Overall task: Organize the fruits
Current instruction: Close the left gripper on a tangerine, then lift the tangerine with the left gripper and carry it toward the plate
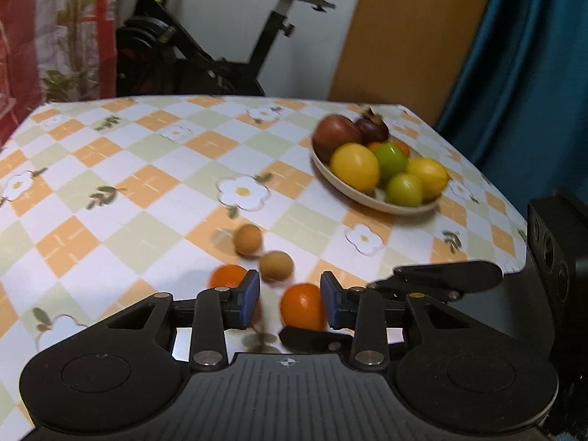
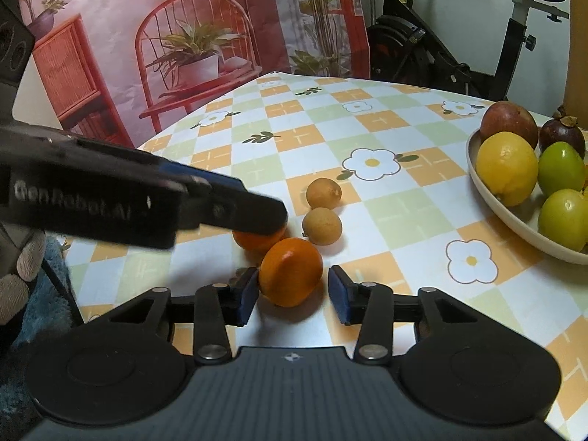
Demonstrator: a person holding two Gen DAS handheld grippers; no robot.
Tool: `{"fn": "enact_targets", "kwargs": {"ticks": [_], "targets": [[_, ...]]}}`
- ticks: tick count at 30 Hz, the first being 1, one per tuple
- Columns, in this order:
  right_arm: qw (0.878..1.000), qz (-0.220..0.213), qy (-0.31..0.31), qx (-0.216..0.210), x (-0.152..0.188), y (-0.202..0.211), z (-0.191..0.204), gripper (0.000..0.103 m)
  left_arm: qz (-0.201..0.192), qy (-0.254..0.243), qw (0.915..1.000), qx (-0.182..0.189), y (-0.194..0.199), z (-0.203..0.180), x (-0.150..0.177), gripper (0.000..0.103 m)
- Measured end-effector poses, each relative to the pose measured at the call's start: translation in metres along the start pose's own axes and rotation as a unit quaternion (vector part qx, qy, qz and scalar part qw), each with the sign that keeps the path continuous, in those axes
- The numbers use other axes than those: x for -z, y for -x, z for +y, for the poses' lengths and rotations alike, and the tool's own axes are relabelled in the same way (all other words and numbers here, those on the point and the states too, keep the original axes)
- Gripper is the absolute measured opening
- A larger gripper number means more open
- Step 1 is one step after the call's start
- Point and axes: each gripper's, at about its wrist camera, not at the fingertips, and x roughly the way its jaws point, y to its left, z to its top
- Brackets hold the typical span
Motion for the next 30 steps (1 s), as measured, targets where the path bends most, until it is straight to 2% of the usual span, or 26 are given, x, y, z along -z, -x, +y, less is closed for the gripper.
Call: {"fn": "enact_targets", "kwargs": {"ticks": [11,19,30], "targets": [[1.0,-0.001,-0.002,-0.004,0.003,0.004,-0.001,0.04,0.047,0.008,0.9987,0.02,-0.018,-0.001,0.007,0.038],[1.0,-0.003,0.004,-0.006,0.005,0.006,0.0,0.04,0.051,0.037,0.9977,0.024,-0.026,0.007,0.007,0.037],[1.0,-0.009,0.012,-0.005,0.0,0.008,0.0,0.039,0.037,0.036,0.9983,0.027,-0.019,0.001,0.0,0.037]]}}
